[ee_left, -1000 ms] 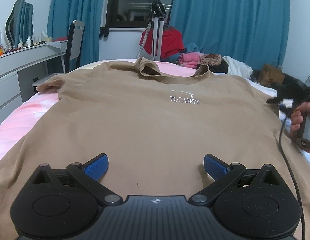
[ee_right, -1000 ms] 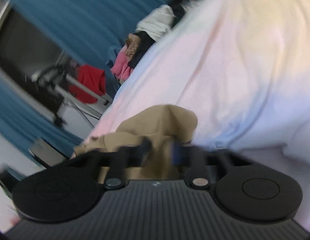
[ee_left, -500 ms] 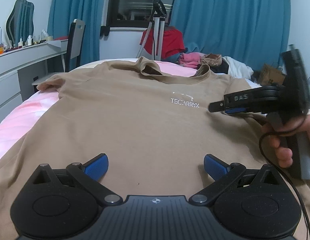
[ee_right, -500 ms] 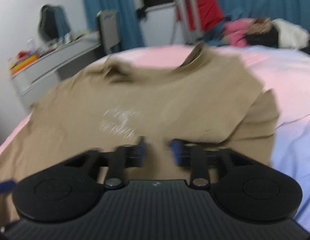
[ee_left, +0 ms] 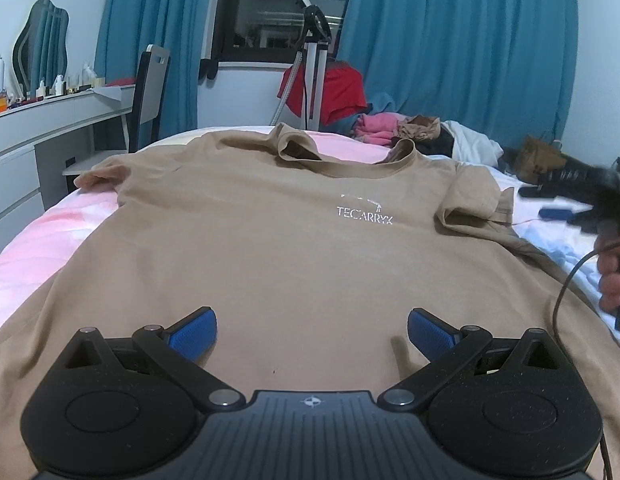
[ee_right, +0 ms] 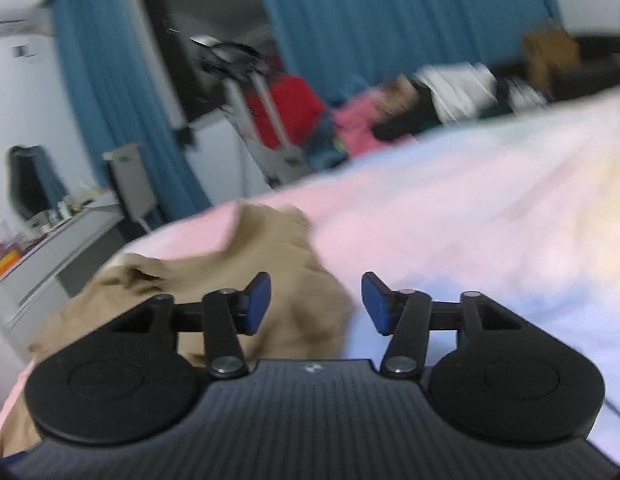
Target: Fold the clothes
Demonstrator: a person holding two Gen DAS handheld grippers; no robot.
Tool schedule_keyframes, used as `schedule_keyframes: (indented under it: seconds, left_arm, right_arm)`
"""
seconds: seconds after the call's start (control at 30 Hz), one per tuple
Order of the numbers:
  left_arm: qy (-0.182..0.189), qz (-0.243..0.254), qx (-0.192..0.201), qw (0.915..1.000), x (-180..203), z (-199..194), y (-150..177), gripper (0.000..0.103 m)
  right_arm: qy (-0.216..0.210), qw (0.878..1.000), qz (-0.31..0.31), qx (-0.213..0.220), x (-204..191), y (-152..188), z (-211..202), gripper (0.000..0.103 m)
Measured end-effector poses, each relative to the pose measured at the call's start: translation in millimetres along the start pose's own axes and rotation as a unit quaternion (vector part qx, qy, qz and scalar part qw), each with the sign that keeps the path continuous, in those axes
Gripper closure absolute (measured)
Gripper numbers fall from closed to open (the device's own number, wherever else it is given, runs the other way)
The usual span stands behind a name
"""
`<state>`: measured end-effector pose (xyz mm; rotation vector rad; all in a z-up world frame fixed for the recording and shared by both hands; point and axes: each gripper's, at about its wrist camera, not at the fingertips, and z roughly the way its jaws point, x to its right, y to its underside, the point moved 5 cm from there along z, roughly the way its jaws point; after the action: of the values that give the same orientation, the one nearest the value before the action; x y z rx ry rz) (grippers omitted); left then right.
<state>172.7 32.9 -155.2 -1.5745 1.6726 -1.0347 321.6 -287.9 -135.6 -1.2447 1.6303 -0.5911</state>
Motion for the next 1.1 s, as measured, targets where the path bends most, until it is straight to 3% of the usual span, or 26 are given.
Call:
schedule_keyframes:
  seconds: [0.17,0.33,0.37,0.4,0.43,0.63,0.7,0.8,0.9,1.03,1.1]
  left_arm:
    - [-0.001,0.007,-0.001,1.0,1,0,1,0.0]
    - [0.001,0.013,-0.005,0.9999,3,1,2,0.0]
    - [0.001,0.013,-0.006,0.9999,3,2,3,0.0]
    - [0.002,0.014,-0.007,0.9999,3,3,3,0.0]
    - [0.002,0.014,-0.009,0.9999,3,4,3,0.0]
    - [0.004,0.011,-0.012,0.9999,2,7,4,0.001]
    - [0.004,0.012,-0.012,0.9999,1,6,3,0.001]
    - [0.004,0.013,-0.011,0.9999,1,7,3,0.001]
    - [0.002,0.015,-0.011,0.9998,1,7,3,0.001]
    - [-0.001,0.018,-0.009,0.9998,2,5,3,0.001]
    - [-0.002,0.022,-0.007,0.9997,3,3,3,0.001]
  right_arm:
    - [-0.013,0.999,-0.006,-0.04,-6,6,27,0.049]
    - [-0.045,0.998,0.042,-0.03,-20,4,33,0.05]
    - [-0.044,0.998,0.038,-0.023,-23,3,32,0.055]
    - [-0.04,0.999,0.031,-0.017,-25,2,30,0.084]
    - [-0.036,0.999,0.024,-0.011,-27,2,29,0.097]
    - [0.03,0.995,0.057,0.073,1,-24,-9,0.096]
    - [0.063,0.989,0.096,0.09,27,-32,-23,0.096]
    - [0.099,0.98,0.156,0.078,73,-30,-39,0.096]
    - [0.092,0.965,0.239,0.061,123,-10,-51,0.094]
    - [0.138,0.922,0.355,0.073,167,15,-73,0.094]
    - [0.141,0.912,0.376,0.084,174,15,-83,0.093]
